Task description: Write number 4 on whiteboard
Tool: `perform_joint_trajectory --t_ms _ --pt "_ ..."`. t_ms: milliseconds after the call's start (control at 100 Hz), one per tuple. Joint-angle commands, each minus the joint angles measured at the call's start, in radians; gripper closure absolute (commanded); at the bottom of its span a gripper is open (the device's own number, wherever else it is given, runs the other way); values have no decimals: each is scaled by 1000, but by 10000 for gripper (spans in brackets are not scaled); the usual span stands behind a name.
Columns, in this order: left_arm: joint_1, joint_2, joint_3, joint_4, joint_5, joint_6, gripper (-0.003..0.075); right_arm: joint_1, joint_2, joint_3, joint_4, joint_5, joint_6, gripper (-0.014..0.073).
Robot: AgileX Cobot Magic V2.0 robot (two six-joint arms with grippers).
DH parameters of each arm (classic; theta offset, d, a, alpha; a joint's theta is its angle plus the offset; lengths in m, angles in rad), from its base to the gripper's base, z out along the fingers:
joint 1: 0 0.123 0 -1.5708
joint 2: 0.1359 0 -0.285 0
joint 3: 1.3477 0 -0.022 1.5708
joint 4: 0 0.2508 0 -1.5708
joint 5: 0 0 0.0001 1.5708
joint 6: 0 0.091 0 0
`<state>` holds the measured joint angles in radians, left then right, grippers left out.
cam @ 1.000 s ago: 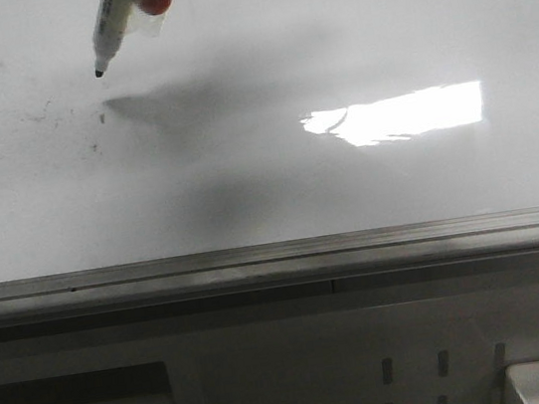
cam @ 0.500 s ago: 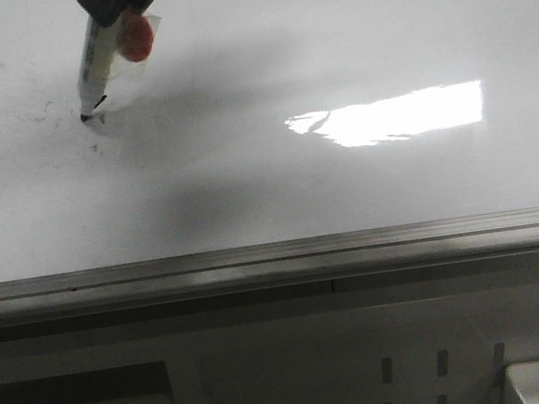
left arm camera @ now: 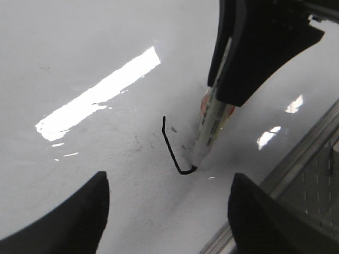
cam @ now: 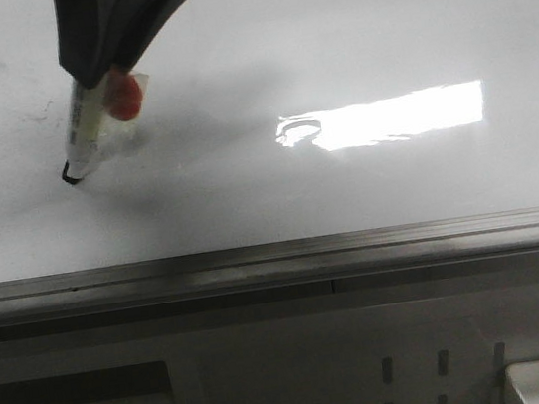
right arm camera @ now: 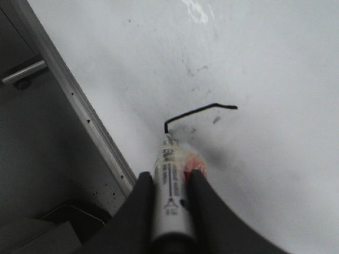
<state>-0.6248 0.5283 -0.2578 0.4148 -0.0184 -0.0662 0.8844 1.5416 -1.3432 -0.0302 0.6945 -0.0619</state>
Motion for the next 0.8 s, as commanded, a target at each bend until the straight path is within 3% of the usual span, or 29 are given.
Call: perform_joint_trajectory --t_ms 0,270,790 --pt "0 0 -26 -13 -70 -6 282 -39 -59 -19 -97 47 22 657" --pt "0 0 -26 -13 -71 -6 282 -107 -139 0 -123 136 45 658" --pt "0 0 -26 -13 -71 -6 282 -25 -157 -90 -138 -30 25 658"
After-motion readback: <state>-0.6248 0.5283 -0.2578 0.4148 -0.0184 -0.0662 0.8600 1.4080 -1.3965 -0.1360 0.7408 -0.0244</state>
